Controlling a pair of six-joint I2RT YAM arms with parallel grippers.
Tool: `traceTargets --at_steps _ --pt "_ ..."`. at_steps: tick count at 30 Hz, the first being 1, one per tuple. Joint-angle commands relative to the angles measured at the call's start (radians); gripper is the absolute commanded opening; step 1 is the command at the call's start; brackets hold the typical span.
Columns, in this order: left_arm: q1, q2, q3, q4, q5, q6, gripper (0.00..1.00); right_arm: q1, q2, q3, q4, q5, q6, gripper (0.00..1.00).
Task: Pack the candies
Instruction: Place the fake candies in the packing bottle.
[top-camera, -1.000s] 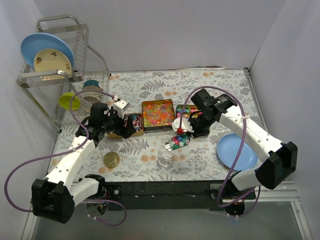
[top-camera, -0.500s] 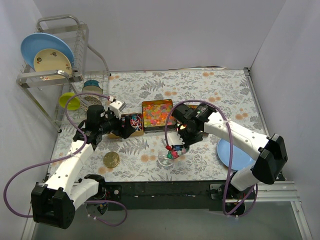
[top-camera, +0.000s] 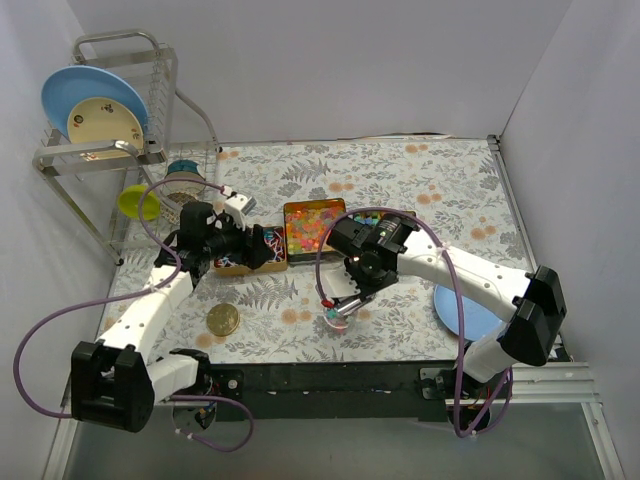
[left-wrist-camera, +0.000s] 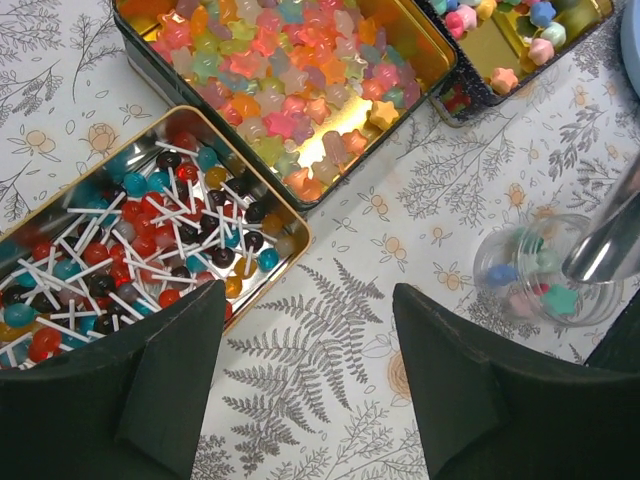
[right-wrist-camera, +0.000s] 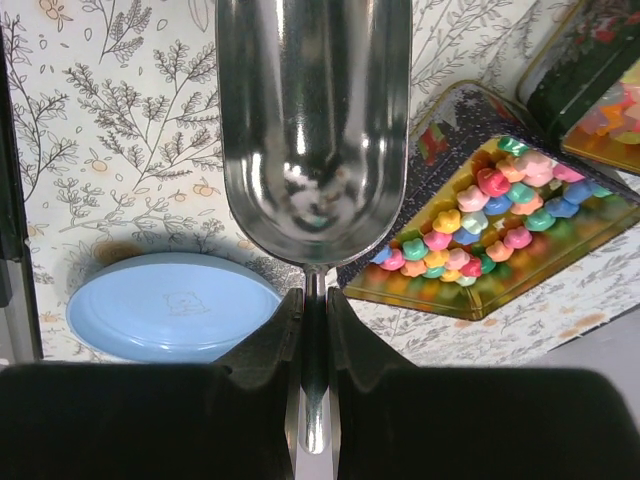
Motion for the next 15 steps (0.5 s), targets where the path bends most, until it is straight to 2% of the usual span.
traceTargets --at_steps 1,5,6,9,13,15 --pt "0.003 0.056 0.049 0.051 -0.013 -0.005 0.63 0.013 -0.007 0.112 -0.037 0.003 0.060 0.01" --pt "-0.006 0.159 0.089 0.054 -0.053 0.027 0.38 0.013 -0.013 0.161 -0.031 -0.021 0.109 0.01" --pt "-0.008 0.203 0.099 0.054 -0.074 0.032 0.25 0.010 -0.016 0.161 -0.026 -0.014 0.124 0.01" --pt "-0.012 0.274 0.141 0.062 -0.119 0.060 0.00 0.002 -0.056 0.106 0.035 0.020 0.135 0.01" --pt "-0.025 0.398 0.178 0.077 -0.150 0.113 0.00 -0.068 -0.079 0.081 0.102 0.014 0.181 0.01" --pt "-0.034 0.441 0.198 0.088 -0.150 0.135 0.00 -0.154 -0.073 0.106 0.119 -0.003 0.204 0.01"
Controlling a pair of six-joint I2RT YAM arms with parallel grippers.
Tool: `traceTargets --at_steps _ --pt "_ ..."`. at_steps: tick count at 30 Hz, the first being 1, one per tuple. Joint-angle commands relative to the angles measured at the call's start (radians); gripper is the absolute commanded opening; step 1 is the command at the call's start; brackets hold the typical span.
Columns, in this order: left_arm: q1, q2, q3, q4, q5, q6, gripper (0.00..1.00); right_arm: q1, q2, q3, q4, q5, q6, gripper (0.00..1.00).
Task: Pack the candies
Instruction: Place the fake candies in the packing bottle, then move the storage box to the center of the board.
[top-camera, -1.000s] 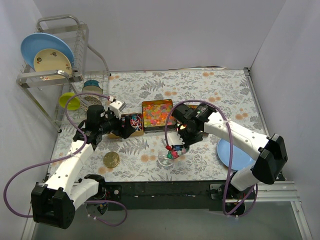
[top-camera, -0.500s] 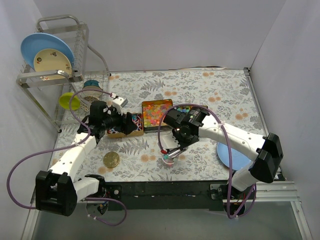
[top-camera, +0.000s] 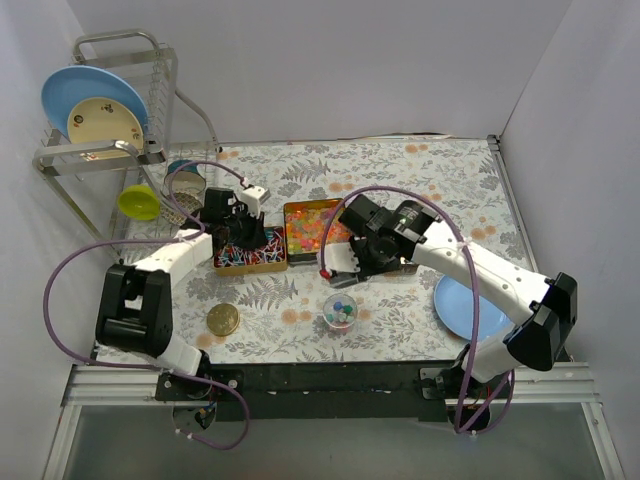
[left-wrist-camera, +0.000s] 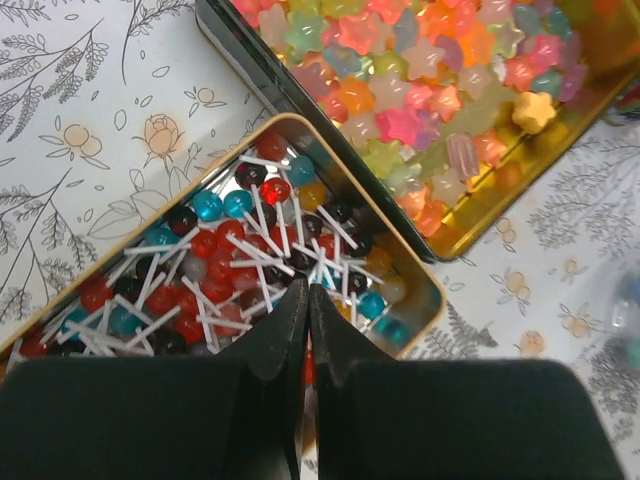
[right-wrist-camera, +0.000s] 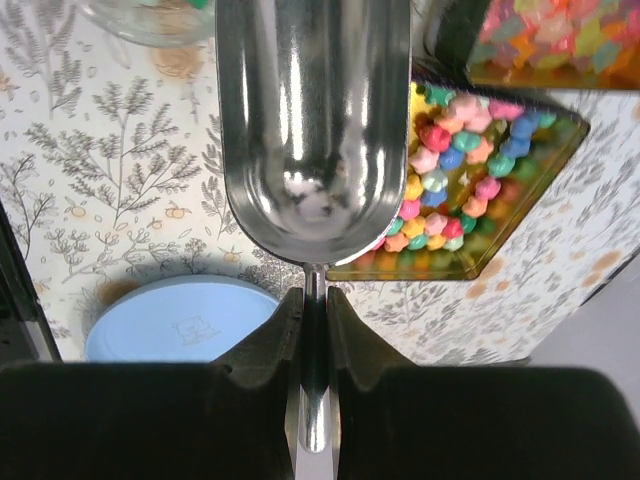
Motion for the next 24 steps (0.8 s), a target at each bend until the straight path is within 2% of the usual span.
traceTargets --at_steps 1,5,8,17,24 --pt "-0.025 0.073 0.060 0.039 -0.028 0.067 0.00 -0.144 -0.025 0.033 0.093 -0.023 0.087 0.01" --pt "-0.054 0.160 0.090 0.088 -0.013 0.072 0.00 -0.286 0.001 0.055 0.115 -0.035 0.106 0.01" --pt "-0.092 0.212 0.135 0.096 -0.004 0.072 0.00 -0.334 0.015 0.047 0.131 -0.020 0.086 0.01" --pt "-0.240 0.242 0.167 0.093 0.019 0.080 0.00 -0.391 0.105 0.087 0.178 -0.011 0.080 0.01" --pt "-0.295 0.211 0.133 0.119 0.028 0.037 0.00 -0.415 0.214 0.211 0.173 0.038 -0.046 0.01"
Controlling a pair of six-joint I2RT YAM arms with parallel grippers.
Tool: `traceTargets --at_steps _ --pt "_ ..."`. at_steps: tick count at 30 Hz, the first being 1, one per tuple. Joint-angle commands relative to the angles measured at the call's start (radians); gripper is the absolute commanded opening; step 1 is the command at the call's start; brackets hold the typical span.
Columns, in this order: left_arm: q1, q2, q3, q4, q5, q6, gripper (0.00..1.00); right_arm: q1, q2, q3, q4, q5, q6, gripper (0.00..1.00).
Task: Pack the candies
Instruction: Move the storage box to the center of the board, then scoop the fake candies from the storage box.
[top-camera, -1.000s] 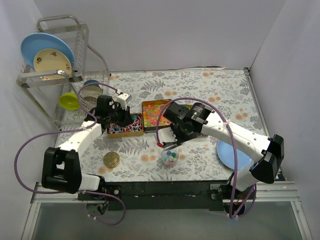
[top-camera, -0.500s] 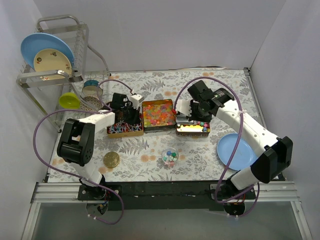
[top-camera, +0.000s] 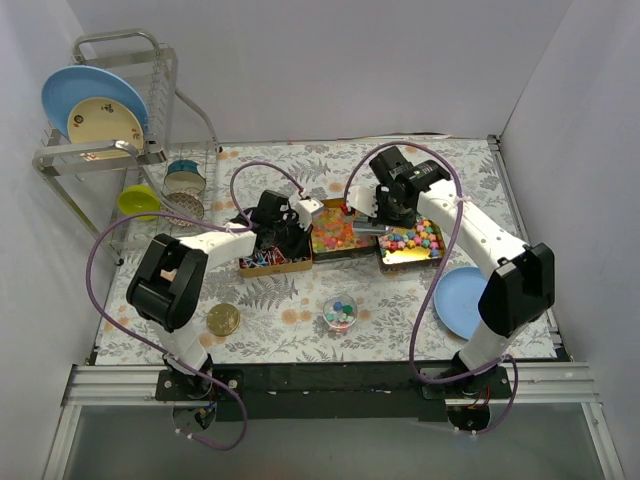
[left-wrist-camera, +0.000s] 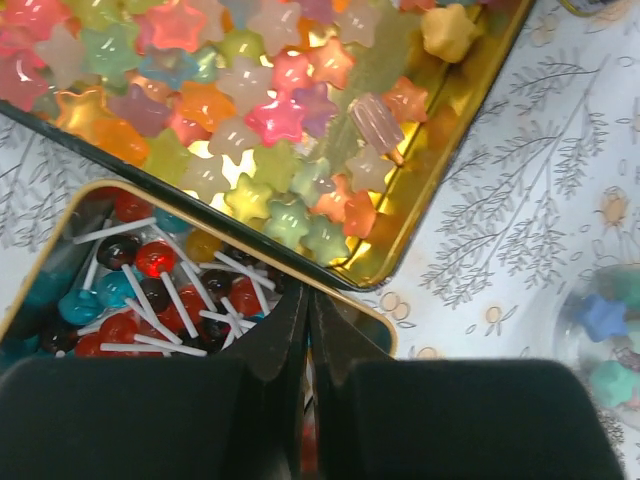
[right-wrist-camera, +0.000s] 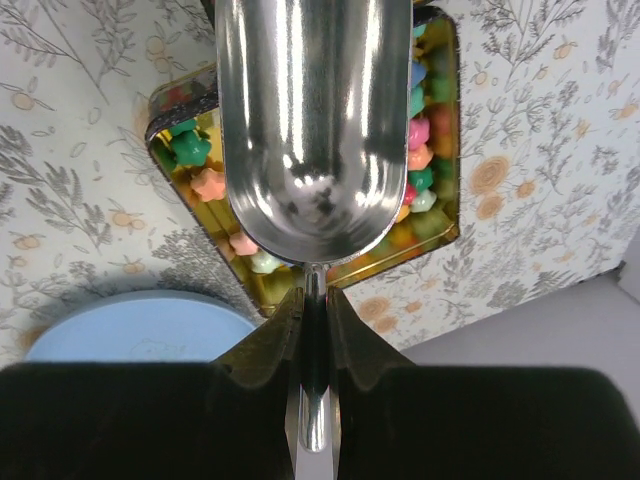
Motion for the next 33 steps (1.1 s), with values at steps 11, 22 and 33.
traceTargets --at_steps 11,22,33 --pt "-0.013 -0.257 -0.066 -0.033 -0.125 -0.055 0.23 0.008 0.284 0.372 0.030 0.279 -0.512 0.01" --pt "0.180 -0.486 -0.287 -0.094 -0.162 -0.095 0.41 0.074 0.326 0.275 0.169 0.508 -0.808 0.01" --pt "0.233 -0.591 -0.399 -0.071 -0.152 -0.144 0.41 0.143 0.363 0.150 0.260 0.620 -0.917 0.01"
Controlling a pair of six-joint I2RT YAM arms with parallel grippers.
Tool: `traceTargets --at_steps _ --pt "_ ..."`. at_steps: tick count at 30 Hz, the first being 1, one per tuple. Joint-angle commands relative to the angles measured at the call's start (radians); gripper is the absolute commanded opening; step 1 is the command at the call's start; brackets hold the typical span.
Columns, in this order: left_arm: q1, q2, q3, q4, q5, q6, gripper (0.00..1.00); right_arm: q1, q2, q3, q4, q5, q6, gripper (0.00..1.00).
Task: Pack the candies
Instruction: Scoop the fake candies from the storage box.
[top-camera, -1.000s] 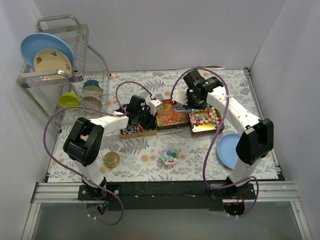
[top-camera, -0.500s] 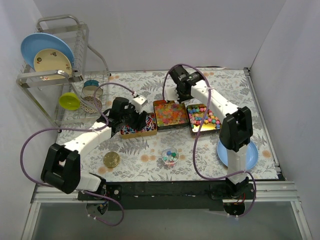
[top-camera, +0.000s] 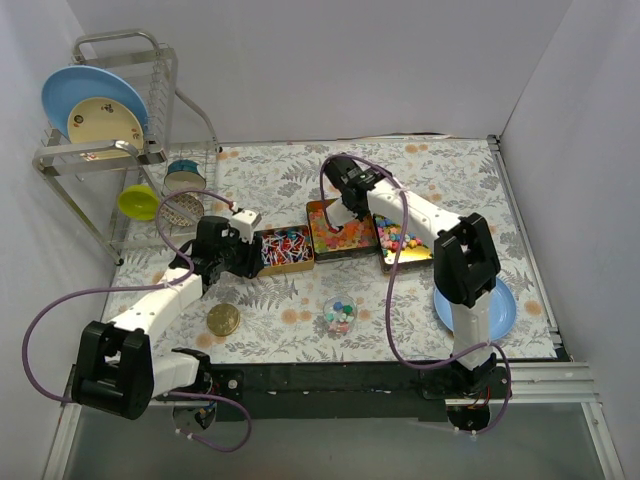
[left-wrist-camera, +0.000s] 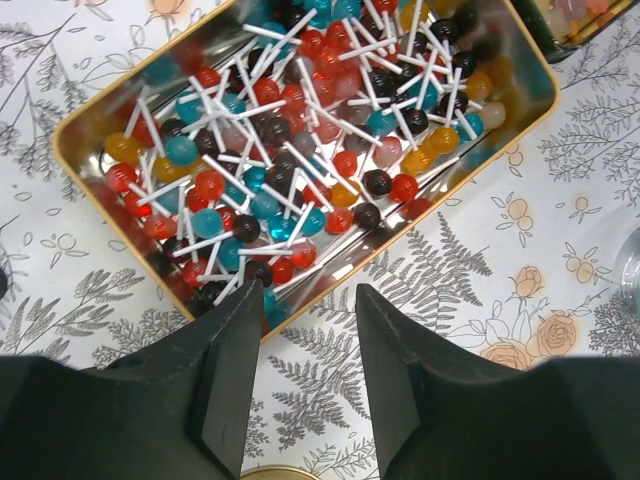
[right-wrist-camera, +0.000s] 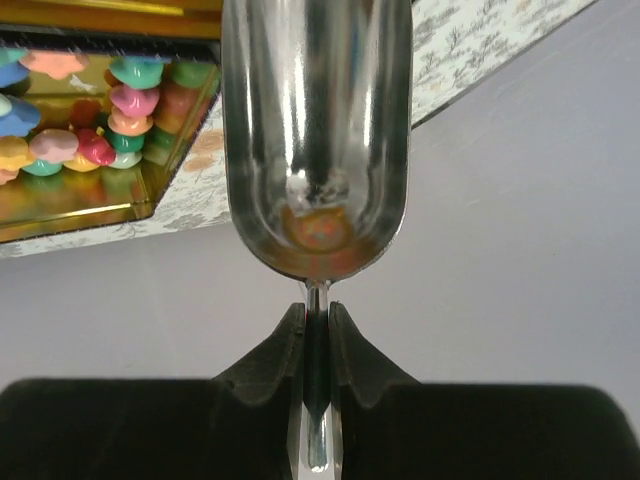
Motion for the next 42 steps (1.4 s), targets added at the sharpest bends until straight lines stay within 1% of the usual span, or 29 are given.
traceTargets --at_steps 1,5,6,7,8,9,10,12,13,14,16,19,22,26,32,36,38,42 --pt "0.019 -0.058 -0.031 0.002 0.010 -0.009 0.41 0.030 0.019 -0.059 0.042 0.114 -0.175 0.01" --pt "0.022 -0.071 -0.053 -0.001 0.025 0.006 0.37 0.045 0.036 -0.104 0.064 0.115 -0.157 0.01" --pt "0.022 -0.074 -0.056 0.001 0.027 0.008 0.35 0.050 0.042 -0.096 0.042 0.100 -0.143 0.01" --pt "0.023 -0.071 -0.057 0.002 0.024 0.008 0.33 0.057 0.062 -0.078 0.013 0.083 -0.087 0.01" --pt "0.022 -0.068 -0.060 0.002 0.021 0.012 0.31 0.060 0.077 -0.015 -0.029 0.063 -0.051 0.01" --pt "0.022 -0.060 -0.059 0.002 0.013 0.014 0.26 0.065 0.093 0.020 -0.072 0.022 -0.017 0.01" --pt "0.022 -0.052 -0.057 0.001 -0.002 0.014 0.17 0.070 0.123 0.057 -0.167 -0.007 0.051 0.01" --pt "0.022 -0.028 -0.054 -0.002 -0.018 0.025 0.08 0.070 0.143 0.129 -0.212 -0.082 0.093 0.01" --pt "0.025 -0.022 -0.054 -0.001 -0.024 0.029 0.02 0.068 0.145 0.126 -0.229 -0.095 0.103 0.01" --pt "0.025 -0.014 -0.056 0.008 -0.039 0.031 0.00 0.068 0.140 0.114 -0.228 -0.107 0.106 0.01" --pt "0.025 -0.012 -0.053 0.016 -0.045 0.045 0.00 0.068 0.105 0.050 -0.193 -0.150 0.100 0.01" --pt "0.026 -0.006 -0.048 0.027 -0.064 0.065 0.00 0.074 0.068 -0.043 -0.144 -0.169 0.078 0.01" --pt "0.026 0.023 -0.053 0.036 -0.062 0.071 0.00 0.083 0.067 -0.071 -0.119 -0.176 0.086 0.01" --pt "0.028 0.058 -0.059 0.048 -0.032 0.049 0.00 0.106 0.103 -0.035 -0.107 -0.199 0.113 0.01" --pt "0.028 0.083 -0.042 0.045 -0.009 0.037 0.00 0.122 0.200 0.108 -0.169 -0.297 0.215 0.01" --pt "0.029 0.083 -0.047 0.033 0.010 0.061 0.00 0.120 0.188 0.099 -0.156 -0.401 0.239 0.01" --pt "0.029 0.074 -0.057 0.028 0.019 0.078 0.00 0.110 0.167 0.082 -0.153 -0.429 0.253 0.01" --pt "0.033 0.042 -0.077 0.024 0.057 0.181 0.00 0.079 0.111 0.036 -0.151 -0.544 0.274 0.01"
